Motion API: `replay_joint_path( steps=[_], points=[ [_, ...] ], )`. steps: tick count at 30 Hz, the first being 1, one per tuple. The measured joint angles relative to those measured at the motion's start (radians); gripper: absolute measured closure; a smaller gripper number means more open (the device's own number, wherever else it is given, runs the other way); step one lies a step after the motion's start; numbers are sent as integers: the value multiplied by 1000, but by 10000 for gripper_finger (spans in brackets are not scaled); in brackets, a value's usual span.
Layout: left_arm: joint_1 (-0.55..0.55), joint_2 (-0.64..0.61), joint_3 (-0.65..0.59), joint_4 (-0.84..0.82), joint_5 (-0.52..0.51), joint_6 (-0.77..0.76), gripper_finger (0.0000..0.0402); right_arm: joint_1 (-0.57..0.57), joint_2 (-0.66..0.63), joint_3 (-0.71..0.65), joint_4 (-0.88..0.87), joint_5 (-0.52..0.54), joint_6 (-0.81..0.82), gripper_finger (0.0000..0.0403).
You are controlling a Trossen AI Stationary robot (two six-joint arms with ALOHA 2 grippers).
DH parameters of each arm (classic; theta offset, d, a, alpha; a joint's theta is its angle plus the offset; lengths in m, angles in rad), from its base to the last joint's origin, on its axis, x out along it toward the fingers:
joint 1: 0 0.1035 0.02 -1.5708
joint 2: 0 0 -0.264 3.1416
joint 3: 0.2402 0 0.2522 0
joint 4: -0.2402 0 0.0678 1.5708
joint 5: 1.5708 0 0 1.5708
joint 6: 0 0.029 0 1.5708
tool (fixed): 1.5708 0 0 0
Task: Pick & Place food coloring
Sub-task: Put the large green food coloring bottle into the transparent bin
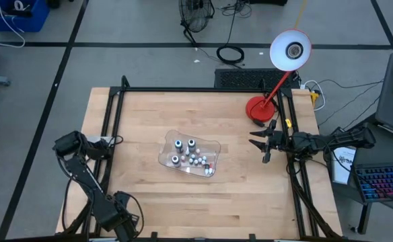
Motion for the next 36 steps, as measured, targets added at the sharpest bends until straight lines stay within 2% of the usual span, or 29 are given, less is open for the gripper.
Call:
replay_joint_path(
  steps=[6, 10, 12, 18, 21, 23, 26, 31, 36],
  points=[
    [0, -2, 8, 0, -19, 65, 259, 0, 0, 0, 0, 0, 0, 273],
    [16, -7, 8, -8, -66, 215, 264, 0, 0, 0, 0, 0, 0, 273],
    [42, -22, 7, -14, -151, 312, 264, 0, 0, 0, 0, 0, 0, 273],
    [160, -130, 54, -18, -503, 616, 264, 0, 0, 0, 0, 0, 0, 273],
    [245, -185, 113, -34, -644, 844, 264, 0, 0, 0, 0, 0, 0, 273],
    [316, -206, 169, -35, -690, 1021, 264, 0, 0, 0, 0, 0, 0, 273],
    [435, -212, 260, -62, -689, 1249, 264, 0, 0, 0, 0, 0, 0, 273],
    [657, -144, 397, -117, -569, 1580, 264, 0, 0, 0, 0, 0, 0, 273],
    [799, -14, 502, -249, -455, 1770, 264, 0, 0, 0, 0, 0, 0, 273]
  ],
)
